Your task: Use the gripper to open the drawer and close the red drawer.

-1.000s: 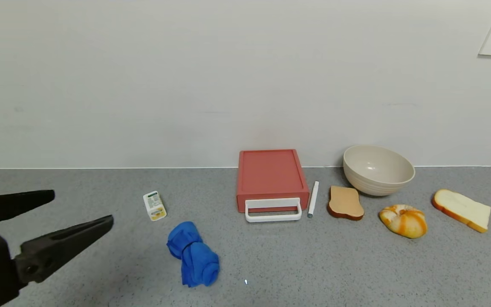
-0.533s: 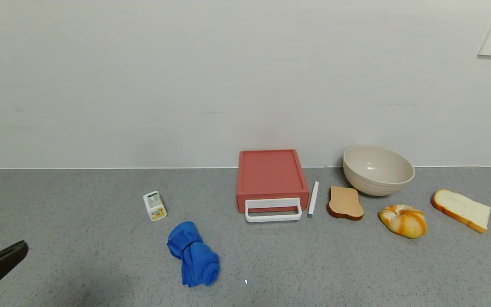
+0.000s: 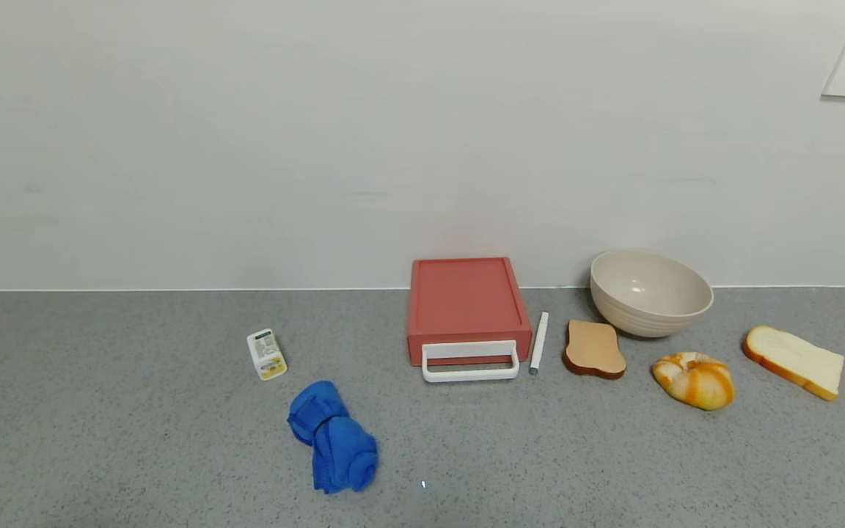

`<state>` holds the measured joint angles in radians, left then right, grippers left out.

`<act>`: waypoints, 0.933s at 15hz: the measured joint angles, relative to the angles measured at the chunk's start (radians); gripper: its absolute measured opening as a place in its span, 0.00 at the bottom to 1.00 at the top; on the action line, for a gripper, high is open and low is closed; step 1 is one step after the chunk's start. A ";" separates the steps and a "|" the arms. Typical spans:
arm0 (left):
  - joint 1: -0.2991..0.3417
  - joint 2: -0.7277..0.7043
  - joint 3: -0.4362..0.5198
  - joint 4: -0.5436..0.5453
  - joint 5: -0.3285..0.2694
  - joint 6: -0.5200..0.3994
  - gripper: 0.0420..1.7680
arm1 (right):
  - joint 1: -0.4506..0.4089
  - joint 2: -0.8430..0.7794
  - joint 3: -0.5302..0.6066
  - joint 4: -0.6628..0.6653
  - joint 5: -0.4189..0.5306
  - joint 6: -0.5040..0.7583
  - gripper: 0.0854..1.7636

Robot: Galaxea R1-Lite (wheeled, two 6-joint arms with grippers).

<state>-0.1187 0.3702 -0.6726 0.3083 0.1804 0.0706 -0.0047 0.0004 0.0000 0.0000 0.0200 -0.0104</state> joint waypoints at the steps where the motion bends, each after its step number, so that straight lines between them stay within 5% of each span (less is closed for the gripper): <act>1: 0.035 -0.036 0.004 0.007 0.000 0.001 0.96 | 0.000 0.000 0.000 0.000 0.000 0.000 0.97; 9: 0.115 -0.255 0.121 -0.015 -0.035 0.024 0.97 | 0.000 0.000 0.000 0.000 0.000 0.000 0.97; 14: 0.119 -0.350 0.388 -0.264 -0.091 0.023 0.97 | 0.000 0.000 0.000 0.000 0.000 0.000 0.97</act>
<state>0.0000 0.0200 -0.2847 0.0443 0.0898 0.0932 -0.0043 0.0004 0.0000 0.0000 0.0202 -0.0104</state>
